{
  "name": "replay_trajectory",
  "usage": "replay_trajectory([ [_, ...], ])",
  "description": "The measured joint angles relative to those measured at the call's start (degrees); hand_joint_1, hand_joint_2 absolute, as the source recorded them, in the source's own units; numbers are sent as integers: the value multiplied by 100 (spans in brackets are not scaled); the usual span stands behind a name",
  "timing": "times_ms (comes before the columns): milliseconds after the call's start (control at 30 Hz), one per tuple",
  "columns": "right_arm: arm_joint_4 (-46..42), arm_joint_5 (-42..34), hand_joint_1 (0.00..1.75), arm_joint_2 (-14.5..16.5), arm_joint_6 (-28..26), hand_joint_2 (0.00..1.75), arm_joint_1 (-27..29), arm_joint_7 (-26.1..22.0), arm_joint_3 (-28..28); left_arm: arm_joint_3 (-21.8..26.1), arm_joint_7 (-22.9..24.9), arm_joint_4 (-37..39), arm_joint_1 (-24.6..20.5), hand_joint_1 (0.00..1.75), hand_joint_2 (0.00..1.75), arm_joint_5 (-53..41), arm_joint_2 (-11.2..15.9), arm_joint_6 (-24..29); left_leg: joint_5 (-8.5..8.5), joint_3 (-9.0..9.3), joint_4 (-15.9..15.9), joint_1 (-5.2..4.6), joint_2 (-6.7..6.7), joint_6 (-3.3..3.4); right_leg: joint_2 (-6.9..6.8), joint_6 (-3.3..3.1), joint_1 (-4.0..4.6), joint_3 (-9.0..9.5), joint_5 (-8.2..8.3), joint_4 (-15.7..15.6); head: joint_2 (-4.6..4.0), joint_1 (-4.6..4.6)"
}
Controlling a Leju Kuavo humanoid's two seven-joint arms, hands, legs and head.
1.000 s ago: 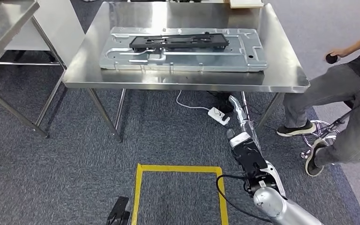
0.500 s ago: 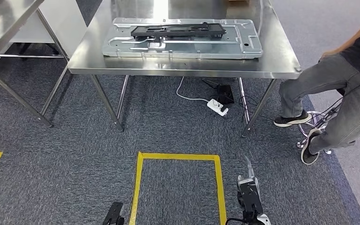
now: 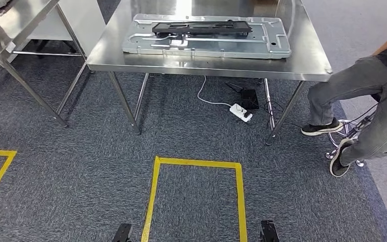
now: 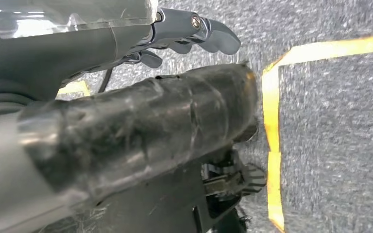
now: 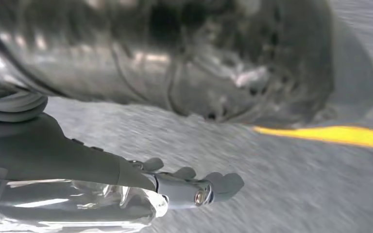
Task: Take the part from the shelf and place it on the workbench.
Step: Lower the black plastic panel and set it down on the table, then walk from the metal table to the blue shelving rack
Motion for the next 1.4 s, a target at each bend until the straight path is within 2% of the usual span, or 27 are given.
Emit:
replay_trajectory([
  [67, 238, 164, 0, 101, 70, 0, -36, 403, 7, -12, 136, 1, 12, 0, 0, -46, 2, -34, -35, -46, 51, 9, -12, -54, -83, -77, -6, -5, 22, 0, 0, -3],
  [100, 345, 248, 0, 145, 93, 0, -58, 593, 14, -22, 206, 2, 16, 0, 0, -69, 2, -40, -129, -108, 184, 16, 22, -87, -128, -116, -14, -10, 36, -7, 0, -21],
  [200, 594, 437, 0, 227, 203, 0, -95, 947, 59, -45, 322, 2, 21, 0, 0, -121, 2, -21, -648, -532, 1149, 48, 157, -178, -276, -179, -2, -42, 61, -12, 0, -70],
  [267, 719, 557, 0, 258, 293, 0, -102, 1117, 132, -67, 366, 2, 34, 0, 0, -160, 1, -3, -768, -698, 1568, 59, 186, -192, -396, -187, 17, -59, 66, -10, 0, -70],
  [300, 768, 601, 0, 270, 326, 0, -107, 1192, 176, -84, 381, 2, 40, 0, 0, -180, 2, 0, -679, -628, 1473, 58, 205, -180, -453, -188, 26, -62, 68, -10, 0, -71],
  [333, 807, 626, 0, 282, 349, 0, -116, 1255, 218, -101, 391, 2, 41, 0, 0, -197, 3, 2, -511, -444, 1164, 53, 252, -152, -508, -188, 36, -58, 69, -9, 0, -72],
  [400, 874, 637, 0, 311, 378, 0, -136, 1339, 287, -134, 401, 2, 17, 0, 0, -228, 7, 10, -239, -7, 368, 5, 496, -72, -617, -175, 60, -41, 70, -9, 0, -70],
  [433, 907, 638, 0, 320, 399, 0, -148, 1356, 319, -153, 404, 2, -7, 0, 0, -242, 8, 19, -175, 131, 101, -25, 594, -34, -671, -155, 71, -33, 74, -11, 0, -68],
  [467, 940, 643, 0, 328, 424, 0, -161, 1359, 353, -170, 406, 2, -26, 0, 0, -253, 9, 30, -167, 176, -25, -53, 646, -8, -727, -130, 78, -26, 78, -16, 0, -67],
  [533, 988, 672, 0, 346, 477, 0, -190, 1338, 420, -198, 419, 3, -33, 0, 0, -265, 9, 62, -135, 161, -68, -60, 542, 39, -826, -66, 86, 0, 92, -44, 0, -67],
  [600, 1024, 728, 0, 361, 542, 0, -214, 1318, 478, -210, 440, 4, -16, 0, 0, -265, 10, 95, -54, 184, -153, -26, 432, 94, -674, -4, 75, -16, -10, 45, 0, -59],
  [633, 1046, 765, 0, 362, 584, 0, -219, 1313, 507, -214, 449, 5, -16, 0, 0, -264, 9, 108, -10, 193, -192, -7, 377, 127, -527, 18, 69, -94, -160, 240, 0, -50],
  [700, 1098, 829, 0, 362, 666, 0, -214, 1312, 571, -221, 455, 5, -24, 0, 0, -259, 3, 125, 33, 162, -203, -2, 260, 168, -284, 28, 59, -373, -552, 897, 0, -40],
  [733, 1122, 861, 0, 363, 713, 0, -208, 1319, 604, -223, 456, 5, -20, 0, 0, -251, -1, 132, 42, 141, -191, -7, 190, 179, -242, 29, 59, -507, -682, 1213, 0, -38],
  [767, 1143, 888, 0, 363, 757, 0, -203, 1331, 632, -226, 457, 6, -8, 0, 0, -238, -2, 140, 45, 125, -175, -11, 117, 181, -225, 30, 59, -569, -703, 1374, 0, -38],
  [800, 1163, 916, 0, 363, 806, 0, -203, 1348, 661, -227, 457, 7, 7, 0, 0, -223, -2, 153, 45, 110, -150, -12, 37, 178, -212, 28, 57, -539, -615, 1337, 0, -38],
  [833, 1179, 945, 0, 361, 857, 0, -205, 1369, 692, -228, 457, 8, 20, 0, 0, -209, -2, 165, 41, 97, -118, -10, -44, 170, -184, 24, 54, -410, -440, 1097, 0, -38],
  [900, 1210, 991, 0, 352, 956, 0, -213, 1413, 740, -228, 447, 9, 30, 0, 0, -171, -3, 201, 19, 55, -35, -10, -191, 135, 25, 4, 36, -64, -139, 396, 0, -38],
  [967, 1230, 1037, 0, 344, 1048, 0, -223, 1458, 789, -228, 431, 9, 33, 0, 0, -111, -3, 249, 12, -15, 32, -1, -315, 74, 213, -25, 27, 94, -80, 39, 0, -40],
  [1000, 1235, 1068, 0, 344, 1093, 0, -232, 1482, 821, -228, 424, 9, 44, 0, 0, -79, -2, 272, 22, -47, 44, 4, -372, 38, 226, -43, 34, 98, -95, 18, 0, -43],
  [1067, 1240, 1142, 0, 343, 1173, 0, -252, 1521, 910, -228, 412, 12, 93, 0, 0, -23, 5, 301, 31, -89, 60, 20, -428, -28, 100, -111, 28, 110, -66, -11, 0, -41],
  [1133, 1251, 1211, 0, 336, 1234, 0, -262, 1551, 1013, -228, 400, 16, 128, 0, 0, 18, 13, 327, -125, -226, 309, 19, -218, -97, -36, -180, 4, 127, -30, -60, 0, -87],
  [1200, 1267, 1273, 0, 321, 1284, 0, -261, 1566, 1118, -228, 372, 17, 132, 0, 0, 48, 14, 362, -450, -546, 949, 47, 71, -171, -193, -213, 11, 123, -21, -73, 0, -138],
  [1267, 1279, 1320, 0, 305, 1334, 0, -260, 1571, 1226, -228, 339, 17, 145, 0, 0, 73, 15, 390, -616, -811, 1483, 88, 169, -222, -362, -220, 18, 118, -26, -71, 0, -142],
  [1300, 1282, 1333, 0, 299, 1350, 0, -262, 1571, 1277, -228, 327, 17, 161, 0, 0, 84, 16, 398, -556, -811, 1485, 101, 192, -233, -438, -218, 17, 118, -30, -70, 0, -142],
  [1333, 1283, 1347, 0, 296, 1365, 0, -267, 1571, 1322, -228, 323, 17, 177, 0, 0, 92, 17, 404, -407, -693, 1265, 108, 224, -232, -510, -212, 16, 122, -35, -69, 0, -143],
  [1400, 1283, 1389, 0, 295, 1395, 0, -278, 1566, 1406, -228, 313, 17, 189, 0, 0, 111, 21, 407, -91, -288, 507, 85, 423, -192, -642, -185, 25, 140, -52, -68, 0, -144],
])
